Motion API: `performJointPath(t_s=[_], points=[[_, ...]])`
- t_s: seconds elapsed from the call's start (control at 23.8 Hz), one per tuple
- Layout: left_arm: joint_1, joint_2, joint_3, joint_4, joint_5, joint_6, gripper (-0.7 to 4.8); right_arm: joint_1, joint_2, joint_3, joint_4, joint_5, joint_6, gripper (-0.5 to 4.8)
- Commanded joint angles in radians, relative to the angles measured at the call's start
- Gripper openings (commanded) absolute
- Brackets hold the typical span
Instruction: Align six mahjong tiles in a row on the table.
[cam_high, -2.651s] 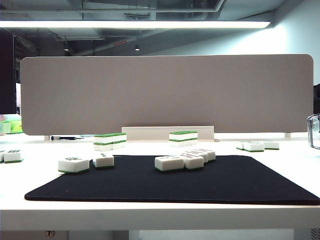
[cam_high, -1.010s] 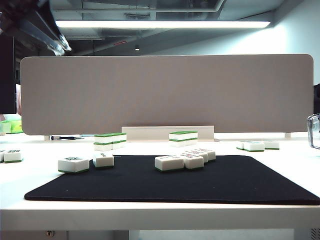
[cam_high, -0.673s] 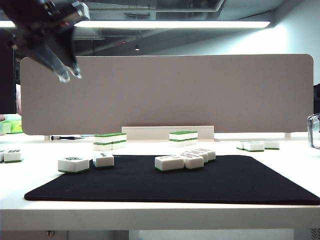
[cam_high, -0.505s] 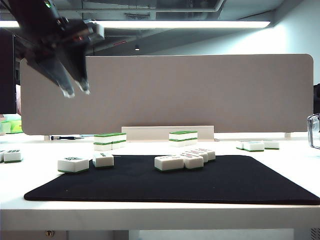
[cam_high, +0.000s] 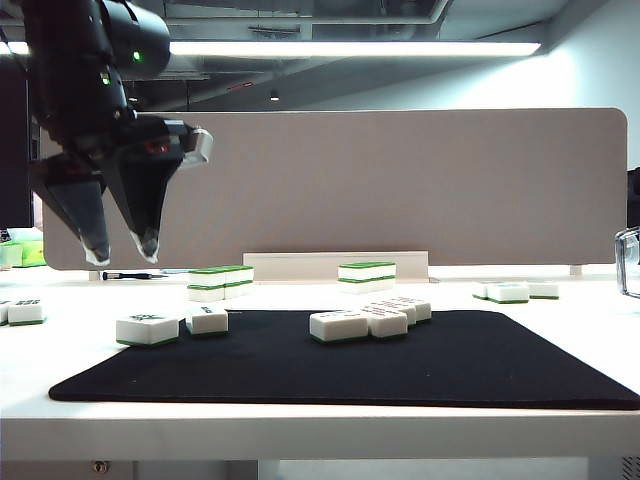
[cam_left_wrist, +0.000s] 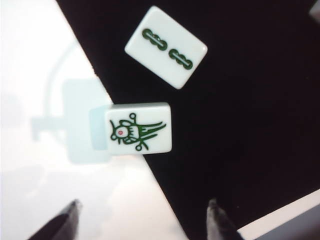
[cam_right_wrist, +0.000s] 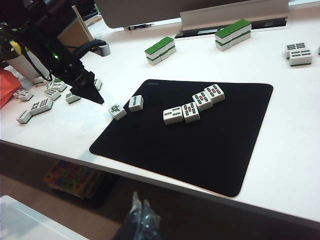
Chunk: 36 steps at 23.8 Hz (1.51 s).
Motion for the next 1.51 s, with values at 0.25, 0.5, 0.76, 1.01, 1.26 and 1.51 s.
performJointPath(t_s=[0.25, 0.5, 0.76, 1.01, 1.26, 1.51], points=[[-0.006, 0.069, 0.003, 0.053, -0.010, 0.000, 3.14, 0.001, -0.012, 0.003, 0.011, -0.002, 0.000, -0.01], [-0.006, 0.117, 0.003, 0.097, -0.011, 0.001, 3.14, 0.001, -0.012, 0.003, 0.011, -0.002, 0.000, -0.01], [-0.007, 0.145, 0.003, 0.124, -0.010, 0.001, 3.13, 0.001, -0.012, 0.003, 0.011, -0.002, 0.000, -0.01], [-0.007, 0.181, 0.003, 0.124, -0.011, 0.001, 3.09, 0.001, -0.012, 0.003, 0.011, -0.001, 0.000, -0.01], [-0.007, 0.192, 0.003, 0.126, -0.010, 0.001, 1.69, 0.000, -0.012, 0.003, 0.012, 0.009, -0.001, -0.01], [-0.019, 0.192, 0.005, 0.124, -0.010, 0.049, 1.68, 0.000, -0.012, 0.003, 0.012, 0.010, -0.005, -0.01]])
